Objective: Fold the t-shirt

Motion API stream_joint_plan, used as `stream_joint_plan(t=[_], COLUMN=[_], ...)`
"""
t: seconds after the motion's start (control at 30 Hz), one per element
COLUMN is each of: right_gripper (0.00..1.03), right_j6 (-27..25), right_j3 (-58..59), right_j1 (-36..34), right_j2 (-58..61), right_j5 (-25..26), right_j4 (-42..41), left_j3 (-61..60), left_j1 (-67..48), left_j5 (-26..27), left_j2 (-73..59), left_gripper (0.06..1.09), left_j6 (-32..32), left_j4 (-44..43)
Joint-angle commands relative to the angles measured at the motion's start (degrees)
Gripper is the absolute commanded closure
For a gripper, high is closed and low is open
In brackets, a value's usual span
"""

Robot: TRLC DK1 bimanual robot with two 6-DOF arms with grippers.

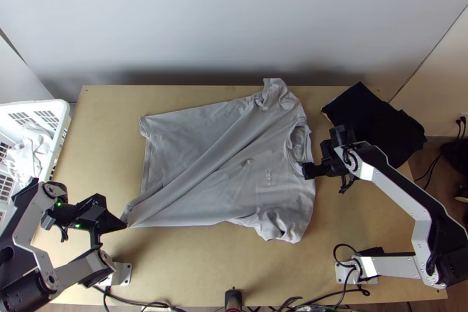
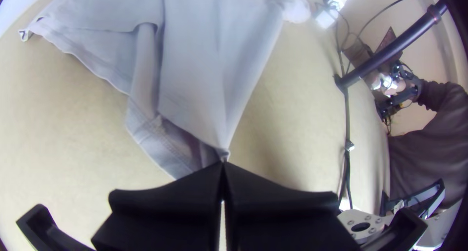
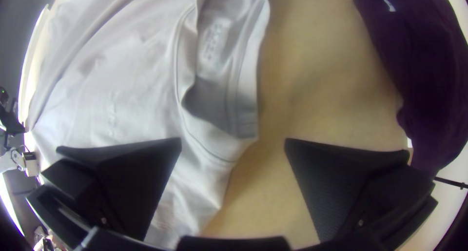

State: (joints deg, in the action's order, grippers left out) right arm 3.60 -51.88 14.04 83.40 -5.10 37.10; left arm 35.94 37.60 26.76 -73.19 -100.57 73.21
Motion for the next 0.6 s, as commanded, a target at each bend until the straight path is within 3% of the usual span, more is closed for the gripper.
stream_joint_plan(t=[0.0, 0.03, 0.07, 0.1, 0.13, 0.17, 0.37, 0.57], right_gripper=[0.04, 0.04, 0.04, 0.04, 0.04, 0.04, 0.04, 0.04], right_j6=[0.01, 0.01, 0.01, 0.10, 0.10, 0.18, 0.27, 0.27], right_j3=[-0.59, -0.59, -0.68, -0.68, -0.77, -0.86, -0.77, -0.86], right_j1=[0.20, 0.20, 0.20, 0.28, 0.37, 0.72, 1.34, 2.04], right_j2=[0.28, 0.28, 0.28, 0.28, 0.28, 0.28, -0.25, -0.25], right_j5=[0.01, 0.01, 0.01, 0.01, 0.01, 0.01, 0.01, 0.01], right_j4=[-0.01, -0.01, -0.01, -0.01, -0.01, -0.01, -0.01, -0.10], left_j3=[0.09, 0.18, 0.44, 0.53, 0.71, 0.88, 5.45, 11.78], left_j1=[4.06, 4.06, 3.97, 3.62, 2.65, 1.42, -6.58, -14.67], left_j5=[-3.56, -3.56, -3.47, -3.12, -2.59, -1.71, 4.35, 14.02], left_j2=[-2.75, -2.93, -3.10, -3.01, -2.75, -2.22, -0.38, 1.12], left_gripper=[1.05, 1.03, 0.88, 0.57, 0.20, 0.10, 0.10, 0.10], left_j6=[-3.58, -3.22, -2.96, -2.61, -1.99, -1.29, 8.64, 21.91], left_j4=[-3.07, -3.42, -3.42, -3.42, -3.25, -3.34, -3.25, -3.78])
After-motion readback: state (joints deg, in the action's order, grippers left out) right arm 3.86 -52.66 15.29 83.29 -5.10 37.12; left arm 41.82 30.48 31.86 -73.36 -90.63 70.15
